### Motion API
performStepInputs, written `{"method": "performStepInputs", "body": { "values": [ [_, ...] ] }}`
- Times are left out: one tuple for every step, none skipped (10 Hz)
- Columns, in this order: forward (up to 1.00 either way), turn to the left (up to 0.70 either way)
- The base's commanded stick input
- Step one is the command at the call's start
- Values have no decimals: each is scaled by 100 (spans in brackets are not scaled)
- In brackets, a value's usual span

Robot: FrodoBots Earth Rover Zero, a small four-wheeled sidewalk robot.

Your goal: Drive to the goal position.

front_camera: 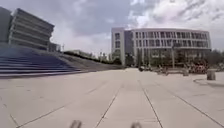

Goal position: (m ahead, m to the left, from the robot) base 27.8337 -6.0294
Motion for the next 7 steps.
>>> {"method": "performStepInputs", "body": {
  "values": [
    [99, 6],
    [99, 6],
    [99, 6],
    [99, 6],
    [99, 6],
    [99, 6],
    [99, 6]
  ]
}}
